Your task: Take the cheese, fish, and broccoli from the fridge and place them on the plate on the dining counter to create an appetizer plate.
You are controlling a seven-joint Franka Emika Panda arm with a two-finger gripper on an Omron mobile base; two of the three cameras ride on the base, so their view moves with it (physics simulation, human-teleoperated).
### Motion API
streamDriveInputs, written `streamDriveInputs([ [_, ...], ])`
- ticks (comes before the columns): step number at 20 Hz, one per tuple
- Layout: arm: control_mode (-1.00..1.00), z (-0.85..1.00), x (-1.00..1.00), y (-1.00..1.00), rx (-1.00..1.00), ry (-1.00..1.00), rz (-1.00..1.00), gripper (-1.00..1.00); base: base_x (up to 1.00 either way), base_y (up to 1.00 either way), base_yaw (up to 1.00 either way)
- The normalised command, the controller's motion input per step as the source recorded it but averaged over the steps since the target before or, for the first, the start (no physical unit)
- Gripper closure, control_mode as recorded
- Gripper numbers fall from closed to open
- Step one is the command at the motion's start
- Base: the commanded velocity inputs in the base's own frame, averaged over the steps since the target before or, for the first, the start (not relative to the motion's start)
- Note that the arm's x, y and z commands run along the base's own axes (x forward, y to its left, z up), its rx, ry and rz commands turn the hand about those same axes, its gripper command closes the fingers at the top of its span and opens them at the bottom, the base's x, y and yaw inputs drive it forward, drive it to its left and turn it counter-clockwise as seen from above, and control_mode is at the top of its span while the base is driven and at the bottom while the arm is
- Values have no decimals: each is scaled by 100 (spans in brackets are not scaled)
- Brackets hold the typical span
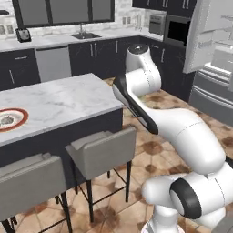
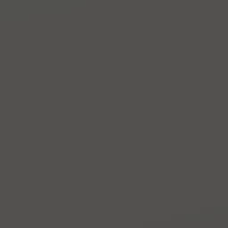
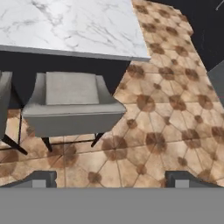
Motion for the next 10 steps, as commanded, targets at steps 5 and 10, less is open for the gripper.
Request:
streamDriveInputs([
  [5, 100, 0, 0, 0, 0, 0, 0, -100, 2, -100, -43],
  [10, 100, 0, 0, 0, 0, 0, 0, -100, 11, -100, -47],
])
